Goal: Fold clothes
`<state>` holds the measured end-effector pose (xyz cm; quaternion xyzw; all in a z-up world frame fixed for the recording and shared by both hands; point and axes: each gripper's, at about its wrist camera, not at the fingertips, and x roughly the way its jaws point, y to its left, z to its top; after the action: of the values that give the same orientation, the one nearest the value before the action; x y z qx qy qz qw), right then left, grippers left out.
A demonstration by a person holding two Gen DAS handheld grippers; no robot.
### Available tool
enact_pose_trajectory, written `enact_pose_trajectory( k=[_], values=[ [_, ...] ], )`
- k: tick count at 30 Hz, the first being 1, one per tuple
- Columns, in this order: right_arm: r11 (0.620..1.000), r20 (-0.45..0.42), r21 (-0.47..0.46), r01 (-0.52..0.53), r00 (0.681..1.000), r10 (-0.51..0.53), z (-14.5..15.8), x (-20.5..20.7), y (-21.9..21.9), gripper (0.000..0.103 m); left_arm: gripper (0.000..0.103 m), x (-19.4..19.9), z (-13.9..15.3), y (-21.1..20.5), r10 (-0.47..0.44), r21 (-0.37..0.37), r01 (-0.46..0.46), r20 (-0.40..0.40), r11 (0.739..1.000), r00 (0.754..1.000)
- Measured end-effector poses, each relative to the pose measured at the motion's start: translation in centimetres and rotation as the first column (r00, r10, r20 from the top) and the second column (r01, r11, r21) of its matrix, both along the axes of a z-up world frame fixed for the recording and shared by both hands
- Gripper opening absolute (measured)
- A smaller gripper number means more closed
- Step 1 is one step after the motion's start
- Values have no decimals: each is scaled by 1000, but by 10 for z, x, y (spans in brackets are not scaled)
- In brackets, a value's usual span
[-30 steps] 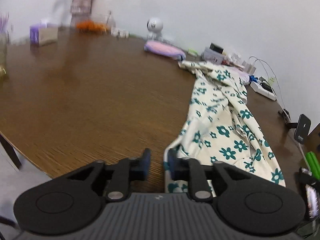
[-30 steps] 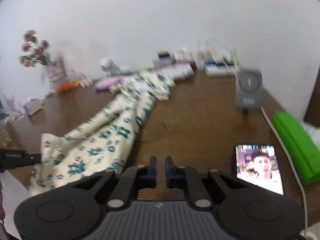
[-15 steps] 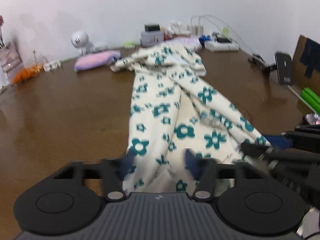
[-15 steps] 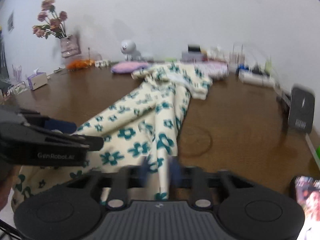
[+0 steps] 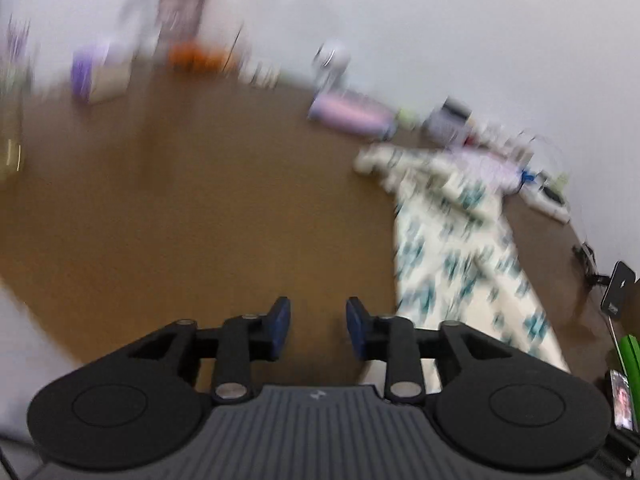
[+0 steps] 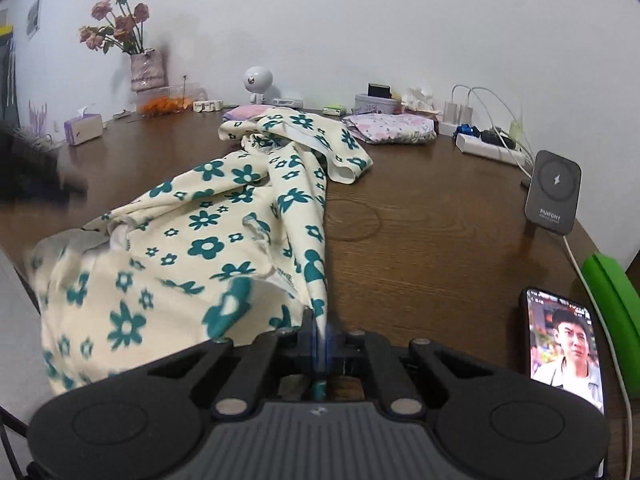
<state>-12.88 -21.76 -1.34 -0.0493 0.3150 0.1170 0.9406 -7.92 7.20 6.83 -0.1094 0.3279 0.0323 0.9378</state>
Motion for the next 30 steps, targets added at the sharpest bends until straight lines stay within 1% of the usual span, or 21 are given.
enact_pose_trajectory(
  k=[2,4,6,8,10,11,12,13,14,15,16,17,18,19,21,22,23,24,26,28,30],
  values=[
    [1000,-9,29,-6,1000,7,1,3,-5,3,61,16,8,-24,-102,64,99,40,993,994],
    [999,-13,41,-18,1000,19,1,4,-8,3,68,37,6,-57,-237,138,232,21,963,971],
    [998,-20,56,-22,1000,23,2,6,-11,3,69,61,-7,-87,-331,221,331,-39,917,943],
    [998,-28,63,-19,999,21,1,8,-14,3,68,80,-25,-106,-368,292,381,-100,877,924],
    [998,-31,60,-9,999,11,2,11,-17,3,62,92,-40,-112,-363,360,386,-130,850,922],
    [998,-32,60,-1,999,3,2,11,-18,3,37,97,-43,-107,-345,363,370,-135,855,929],
    [998,-31,59,6,999,-4,2,12,-19,3,10,103,-43,-96,-316,330,342,-133,880,939],
    [998,-30,55,10,1000,-8,1,13,-20,3,9,109,-43,-85,-286,298,313,-132,902,949],
    [999,-29,50,12,1000,-11,1,14,-20,3,9,111,-42,-67,-237,239,261,-124,935,964],
    [999,-29,45,14,999,-13,1,15,-19,3,9,108,-38,-43,-164,149,180,-112,972,980],
    [999,-28,40,14,1000,-13,1,16,-19,3,9,106,-35,-19,-90,57,96,-106,994,990],
    [999,-26,36,14,1000,-13,1,16,-18,3,10,101,-35,4,-13,-26,10,-113,1000,994],
    [999,-25,34,14,1000,-13,1,16,-18,3,11,93,-37,28,65,-98,-78,-131,992,989],
    [999,-25,33,14,1000,-13,1,17,-17,3,11,85,-38,48,149,-121,-167,-148,978,978],
    [1000,-24,24,10,1000,-9,1,17,-16,3,12,71,-36,65,257,-57,-266,-135,962,957],
    [1000,-23,19,7,1000,-7,1,17,-16,3,13,67,-32,68,271,-39,-277,-121,960,955],
    [1000,-23,13,4,1000,-4,2,17,-15,3,21,65,-25,66,251,-41,-256,-101,966,963],
    [1000,-24,13,3,1000,-2,2,17,-15,3,44,65,-18,60,221,-42,-224,-70,974,973],
    [1000,-27,16,3,1000,-3,3,17,-16,3,70,74,-6,32,109,13,-109,-1,994,994],
    [1000,-25,21,10,1000,-9,2,17,-16,3,76,93,-6,-2,-33,106,31,16,994,999],
    [1000,-23,18,14,1000,-13,2,17,-14,3,79,111,-13,-32,-156,187,156,-15,970,988]
  ],
)
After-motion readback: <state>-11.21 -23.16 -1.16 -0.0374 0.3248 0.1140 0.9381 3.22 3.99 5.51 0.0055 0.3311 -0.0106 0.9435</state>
